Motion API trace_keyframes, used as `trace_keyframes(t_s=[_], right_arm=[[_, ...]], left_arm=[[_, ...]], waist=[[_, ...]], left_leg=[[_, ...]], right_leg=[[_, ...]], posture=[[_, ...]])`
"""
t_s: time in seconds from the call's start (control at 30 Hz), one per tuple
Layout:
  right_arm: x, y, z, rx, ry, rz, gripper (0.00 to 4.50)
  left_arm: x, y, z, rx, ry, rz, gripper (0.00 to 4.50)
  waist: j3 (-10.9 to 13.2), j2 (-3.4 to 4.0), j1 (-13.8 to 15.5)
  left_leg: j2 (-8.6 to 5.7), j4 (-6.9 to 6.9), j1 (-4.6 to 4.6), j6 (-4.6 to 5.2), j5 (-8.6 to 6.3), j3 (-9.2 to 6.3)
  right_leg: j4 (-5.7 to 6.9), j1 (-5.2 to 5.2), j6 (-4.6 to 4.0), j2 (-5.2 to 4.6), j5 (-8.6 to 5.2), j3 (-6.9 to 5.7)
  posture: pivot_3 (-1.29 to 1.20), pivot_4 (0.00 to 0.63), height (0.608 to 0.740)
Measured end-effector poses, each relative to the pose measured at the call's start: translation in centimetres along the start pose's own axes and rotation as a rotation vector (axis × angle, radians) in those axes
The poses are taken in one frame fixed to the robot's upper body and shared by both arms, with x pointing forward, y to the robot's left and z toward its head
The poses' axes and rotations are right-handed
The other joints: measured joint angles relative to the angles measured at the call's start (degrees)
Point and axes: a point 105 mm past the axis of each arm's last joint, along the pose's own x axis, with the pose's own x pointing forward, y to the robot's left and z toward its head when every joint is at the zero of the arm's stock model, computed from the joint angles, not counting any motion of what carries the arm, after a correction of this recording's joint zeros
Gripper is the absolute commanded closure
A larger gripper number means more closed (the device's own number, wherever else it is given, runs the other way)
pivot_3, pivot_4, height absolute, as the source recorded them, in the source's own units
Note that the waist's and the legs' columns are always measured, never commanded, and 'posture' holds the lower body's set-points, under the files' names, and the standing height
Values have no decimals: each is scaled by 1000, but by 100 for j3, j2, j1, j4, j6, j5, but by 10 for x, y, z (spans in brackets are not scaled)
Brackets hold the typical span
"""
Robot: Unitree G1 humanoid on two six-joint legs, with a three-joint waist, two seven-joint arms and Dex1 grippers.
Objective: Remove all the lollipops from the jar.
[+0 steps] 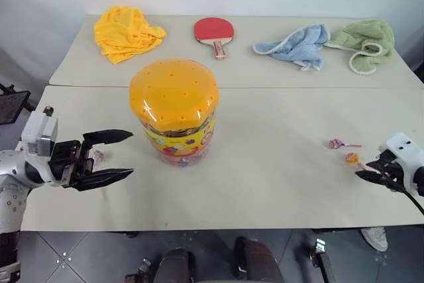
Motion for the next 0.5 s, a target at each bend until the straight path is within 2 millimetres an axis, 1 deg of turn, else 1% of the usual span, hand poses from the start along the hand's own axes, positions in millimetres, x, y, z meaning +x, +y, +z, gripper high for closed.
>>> trace_keyframes(t_s=[0.07,0.1,0.13,0.17,0.23,0.3,0.33,0.43,0.5], right_arm=[[-8,4,6,-31,-80,58,813],[-12,9,14,-53,-148,103,411],[-16,15,24,-77,-241,154,103],[-21,19,37,-92,-349,193,47],[-29,22,56,-78,-494,233,47],[-35,29,73,-50,-581,274,47],[-37,35,82,-55,-618,301,47],[-39,72,114,-170,-748,411,47],[-32,101,125,-276,-811,488,47]], left_arm=[[-5,-1,-7,-24,46,22,0],[-6,1,-9,-17,59,39,0],[-7,5,-11,-7,76,70,0],[-11,10,-15,5,102,111,0],[-17,20,-22,39,160,199,0],[-24,30,-30,70,206,276,0],[-26,34,-31,87,204,306,0],[-26,44,-34,139,171,376,0],[-24,47,-39,175,180,412,0]], waist=[[3,5,21],[3,5,40],[3,5,62],[3,5,68],[3,5,70],[3,5,72],[3,5,76],[2,5,83],[0,2,82]], left_leg=[[-1,-1,1,0,0,1],[1,1,1,0,0,1],[1,2,4,0,0,1],[1,3,8,1,0,2],[1,5,9,2,-1,4],[3,4,9,2,-1,0],[4,4,9,1,-1,-2],[6,5,7,-3,-4,-9],[4,4,9,-4,-5,-10]], right_leg=[[-1,0,0,1,0,0],[-3,1,0,5,0,0],[-9,8,0,7,0,1],[-12,14,0,8,0,2],[-10,14,-1,6,1,7],[0,10,-1,6,1,5],[7,7,-2,6,1,2],[19,3,-2,5,1,-4],[22,4,-1,4,1,-8]], posture=[[0,150,740],[0,150,740],[0,150,740],[0,150,740],[0,150,740],[0,150,740],[0,150,740],[0,150,740],[0,150,740]])
